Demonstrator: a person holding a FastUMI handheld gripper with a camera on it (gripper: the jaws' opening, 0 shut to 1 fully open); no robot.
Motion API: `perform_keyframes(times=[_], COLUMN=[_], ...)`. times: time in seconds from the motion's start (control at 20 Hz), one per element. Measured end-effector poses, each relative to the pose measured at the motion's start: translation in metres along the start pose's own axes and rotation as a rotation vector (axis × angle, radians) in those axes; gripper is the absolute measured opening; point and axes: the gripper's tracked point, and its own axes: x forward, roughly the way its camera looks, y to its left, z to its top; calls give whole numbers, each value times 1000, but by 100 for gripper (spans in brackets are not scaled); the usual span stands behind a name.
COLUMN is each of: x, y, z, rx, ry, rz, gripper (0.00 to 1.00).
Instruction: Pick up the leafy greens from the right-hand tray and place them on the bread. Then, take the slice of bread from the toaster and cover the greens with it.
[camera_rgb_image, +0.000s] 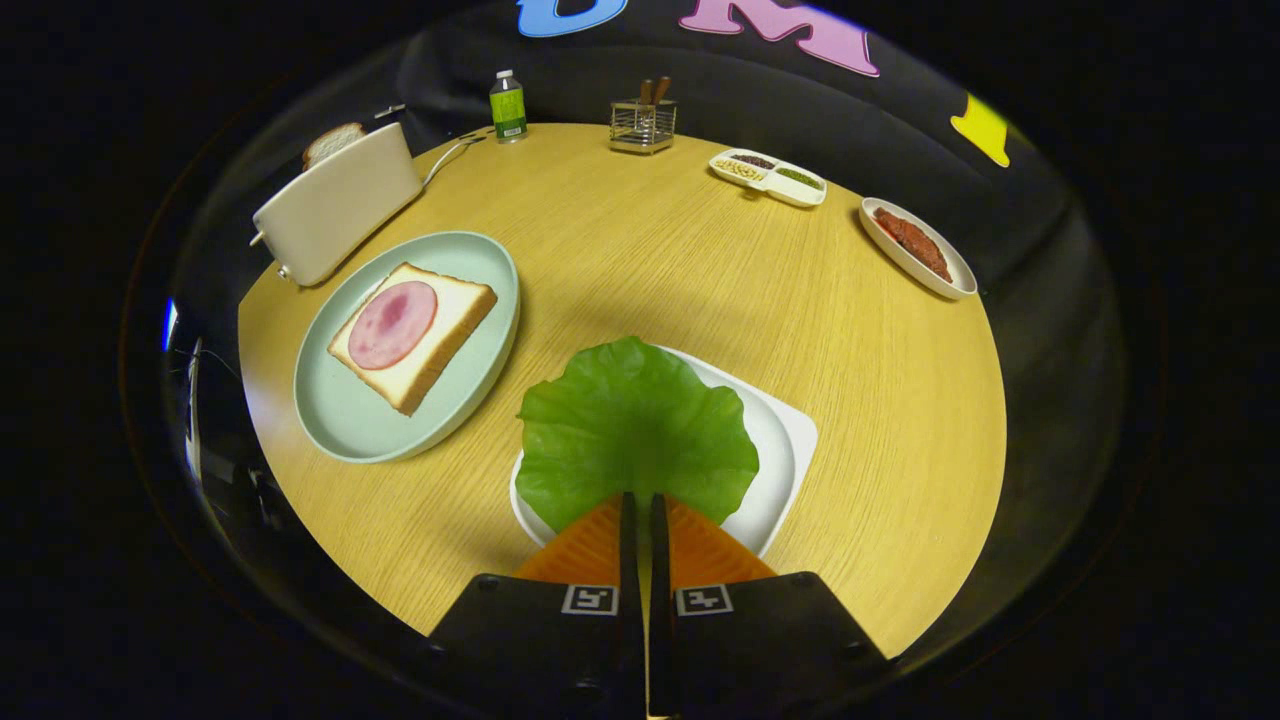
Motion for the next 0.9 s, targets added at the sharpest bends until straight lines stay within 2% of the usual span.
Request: perform_keyframes(times=[0.2, 0.45, 0.65, 0.9], x=[-30, -71, -99, -108], y=[2, 20, 64, 124], z=[16, 59, 105, 146], rx=[33, 37, -26, -103], ry=[-75, -187, -285, -317], rz=[-24, -25, 42, 134], gripper=[6, 6, 6, 6])
